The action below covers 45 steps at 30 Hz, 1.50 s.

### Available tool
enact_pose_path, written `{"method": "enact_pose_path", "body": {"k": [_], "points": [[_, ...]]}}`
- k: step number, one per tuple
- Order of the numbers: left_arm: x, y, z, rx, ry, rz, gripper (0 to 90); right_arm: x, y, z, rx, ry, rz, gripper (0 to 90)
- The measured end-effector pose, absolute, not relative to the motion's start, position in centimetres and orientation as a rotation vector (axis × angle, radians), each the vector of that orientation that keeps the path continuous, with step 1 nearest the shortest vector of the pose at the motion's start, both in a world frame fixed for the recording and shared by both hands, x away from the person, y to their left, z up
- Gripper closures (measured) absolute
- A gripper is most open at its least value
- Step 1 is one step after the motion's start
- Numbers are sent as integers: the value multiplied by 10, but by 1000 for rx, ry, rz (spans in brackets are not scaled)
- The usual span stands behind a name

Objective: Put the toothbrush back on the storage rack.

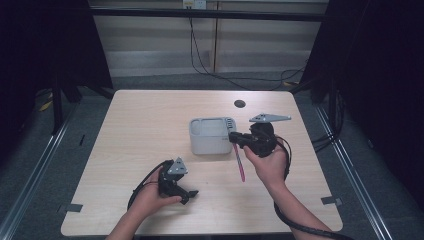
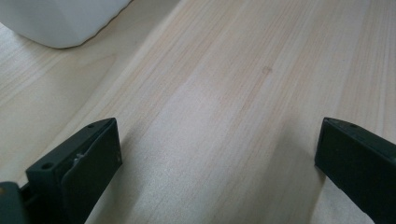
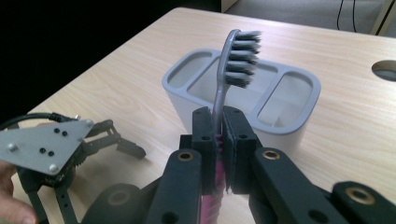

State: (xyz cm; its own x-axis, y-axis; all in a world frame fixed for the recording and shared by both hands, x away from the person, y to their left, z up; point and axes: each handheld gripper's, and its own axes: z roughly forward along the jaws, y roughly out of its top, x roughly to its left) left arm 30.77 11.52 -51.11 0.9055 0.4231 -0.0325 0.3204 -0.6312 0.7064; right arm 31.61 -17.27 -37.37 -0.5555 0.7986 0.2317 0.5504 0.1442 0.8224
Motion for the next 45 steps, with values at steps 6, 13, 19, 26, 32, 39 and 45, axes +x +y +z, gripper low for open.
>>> {"method": "enact_pose_path", "body": {"k": [6,13,19,26,32,39,45], "points": [[308,115,-511,2302,529,174,0,320,-174,-365,1307,2123,1401,847],[308,115,-511,2306,524,175,0,325,-176,-358,1302,2064,1432,847],[308,115,-511,2302,526,174,0,328,-175,-353,1288,2030,1452,847],[308,115,-511,2303,525,175,0,332,-171,-346,1269,2003,1467,847],[308,115,-511,2303,525,175,0,336,-173,-343,1266,1978,1478,847],[308,115,-511,2302,525,175,0,339,-174,-336,1255,1948,1493,847],[308,115,-511,2302,526,175,0,342,-175,-331,1246,1928,1500,847]]}}
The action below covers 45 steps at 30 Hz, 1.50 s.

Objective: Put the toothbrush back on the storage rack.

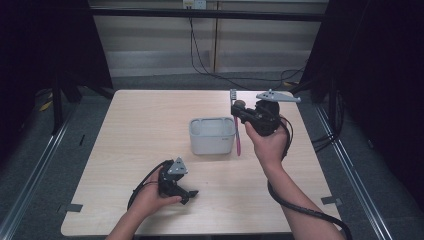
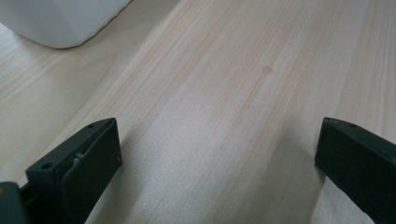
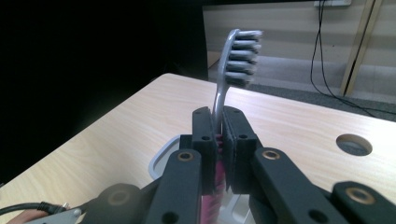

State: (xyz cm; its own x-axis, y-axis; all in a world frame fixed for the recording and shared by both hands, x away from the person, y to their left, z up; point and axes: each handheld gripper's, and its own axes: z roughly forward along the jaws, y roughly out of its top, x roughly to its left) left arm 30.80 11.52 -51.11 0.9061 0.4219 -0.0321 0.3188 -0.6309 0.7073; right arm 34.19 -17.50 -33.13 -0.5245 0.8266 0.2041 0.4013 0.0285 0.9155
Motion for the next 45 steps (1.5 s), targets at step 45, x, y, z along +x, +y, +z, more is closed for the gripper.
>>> {"method": "enact_pose_path", "body": {"k": [45], "points": [[308,115,-511,2304,526,174,0,377,-176,-314,1215,1795,1515,847]]}}
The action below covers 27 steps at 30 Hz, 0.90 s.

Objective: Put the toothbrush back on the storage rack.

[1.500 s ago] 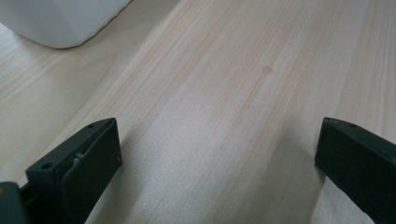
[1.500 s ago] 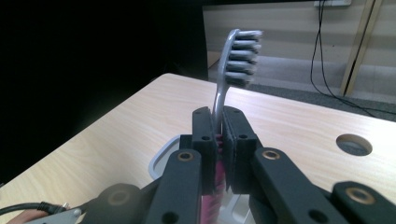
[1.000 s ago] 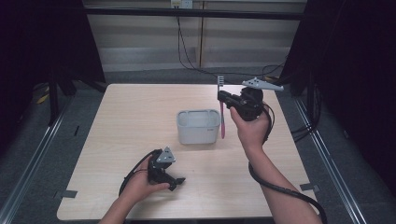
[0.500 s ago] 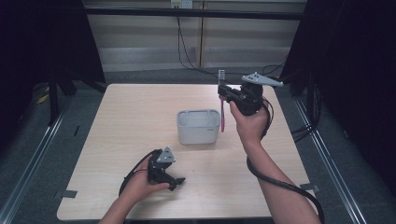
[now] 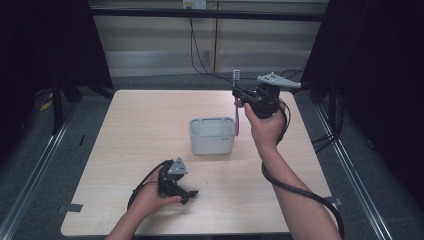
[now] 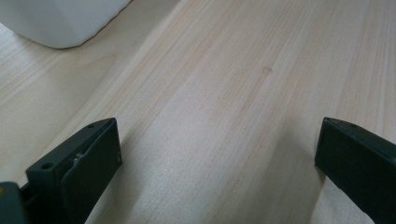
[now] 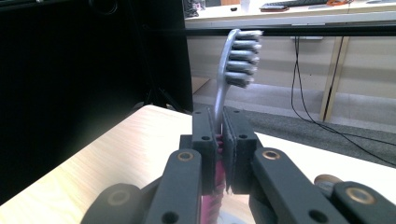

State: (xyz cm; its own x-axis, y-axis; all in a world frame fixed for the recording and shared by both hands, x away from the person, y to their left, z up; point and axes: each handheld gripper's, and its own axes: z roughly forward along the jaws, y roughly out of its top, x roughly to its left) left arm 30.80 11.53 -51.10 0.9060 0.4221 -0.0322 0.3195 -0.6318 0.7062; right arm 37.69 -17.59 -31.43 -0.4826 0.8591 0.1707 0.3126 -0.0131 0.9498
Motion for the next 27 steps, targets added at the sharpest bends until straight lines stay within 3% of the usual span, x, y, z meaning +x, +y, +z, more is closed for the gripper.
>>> {"method": "enact_pose_path", "body": {"k": [27], "points": [[308,115,-511,2299,531,173,0,399,-176,-319,1218,1765,1488,846]]}}
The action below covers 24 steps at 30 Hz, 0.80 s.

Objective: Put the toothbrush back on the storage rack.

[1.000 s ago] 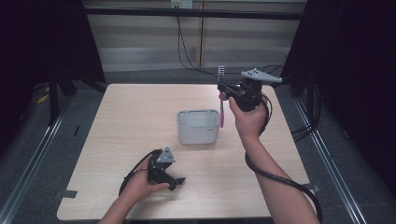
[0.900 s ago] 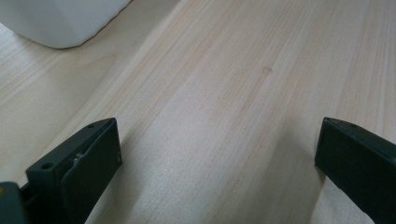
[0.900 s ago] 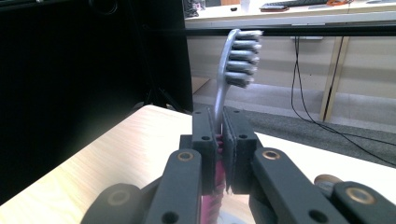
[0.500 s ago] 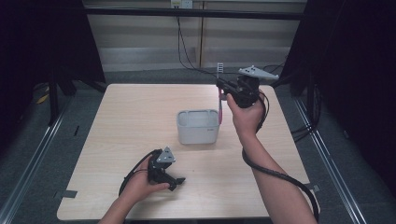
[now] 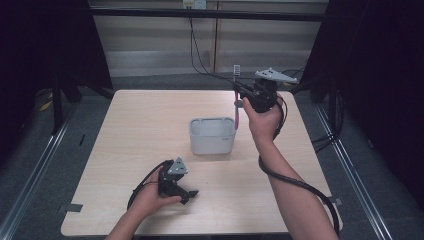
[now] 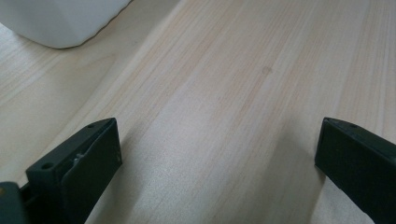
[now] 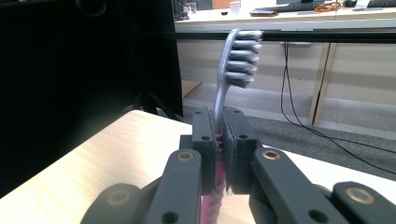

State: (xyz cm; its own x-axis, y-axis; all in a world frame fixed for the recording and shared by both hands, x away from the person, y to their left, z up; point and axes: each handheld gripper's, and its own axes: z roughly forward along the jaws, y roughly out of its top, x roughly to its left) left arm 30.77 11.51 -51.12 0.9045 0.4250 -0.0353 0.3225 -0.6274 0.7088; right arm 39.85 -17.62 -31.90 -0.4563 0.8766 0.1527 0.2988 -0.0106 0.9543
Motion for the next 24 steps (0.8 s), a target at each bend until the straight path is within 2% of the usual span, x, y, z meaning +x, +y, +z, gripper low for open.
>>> {"method": "enact_pose_path", "body": {"k": [24], "points": [[308,115,-511,2302,526,174,0,412,-171,-339,1216,1768,1462,846]]}}
